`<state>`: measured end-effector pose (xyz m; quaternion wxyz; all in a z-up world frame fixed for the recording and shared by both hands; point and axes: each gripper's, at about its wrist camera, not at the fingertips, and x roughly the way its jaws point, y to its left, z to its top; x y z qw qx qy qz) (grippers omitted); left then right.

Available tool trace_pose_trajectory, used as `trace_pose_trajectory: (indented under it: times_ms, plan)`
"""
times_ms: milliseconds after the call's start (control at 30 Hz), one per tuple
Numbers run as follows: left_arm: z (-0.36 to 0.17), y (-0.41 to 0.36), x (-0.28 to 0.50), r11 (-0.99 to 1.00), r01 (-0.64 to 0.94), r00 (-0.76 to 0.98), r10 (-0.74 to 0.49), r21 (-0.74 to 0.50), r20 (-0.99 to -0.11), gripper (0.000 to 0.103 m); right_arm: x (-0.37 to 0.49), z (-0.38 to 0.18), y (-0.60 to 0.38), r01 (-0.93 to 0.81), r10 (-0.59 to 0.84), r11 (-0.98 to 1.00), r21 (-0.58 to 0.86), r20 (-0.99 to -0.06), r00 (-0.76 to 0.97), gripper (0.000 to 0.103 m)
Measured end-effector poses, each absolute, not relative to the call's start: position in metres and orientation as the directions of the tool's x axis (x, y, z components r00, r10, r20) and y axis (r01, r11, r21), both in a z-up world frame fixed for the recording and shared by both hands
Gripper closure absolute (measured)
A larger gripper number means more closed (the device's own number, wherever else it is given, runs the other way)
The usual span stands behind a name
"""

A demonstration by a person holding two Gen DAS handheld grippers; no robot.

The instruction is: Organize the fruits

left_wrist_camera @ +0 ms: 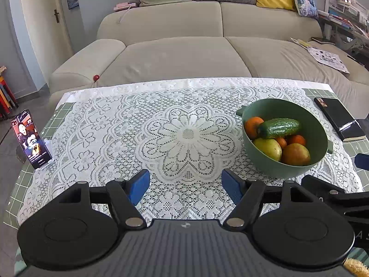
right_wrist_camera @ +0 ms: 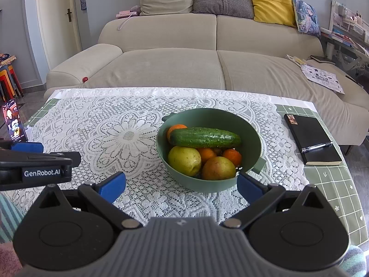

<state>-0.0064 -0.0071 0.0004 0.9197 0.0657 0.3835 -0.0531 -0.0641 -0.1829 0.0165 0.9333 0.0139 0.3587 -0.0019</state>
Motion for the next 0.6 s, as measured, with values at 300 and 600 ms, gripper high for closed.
trace_pose_trajectory:
  times_ms: [300,600]
  plan:
    - [0.0003,-0.0075,-0.0053,0.987,0.147,0.691,-0.051,0.071,-0.721,0.020,-0.0639,0.0145,-0.1808,0.020,0.002,0.999,0.025,-0.675,0.738,0.004]
    - [0.0008,-0.0073,-0.0059,0.987,0.146,0.689,-0.055,0.065,-0.723,0.020,-0.0635,0.0151,-0.1800,0.029,-0.002,0.999,0.029,-0.678,0.735,0.004]
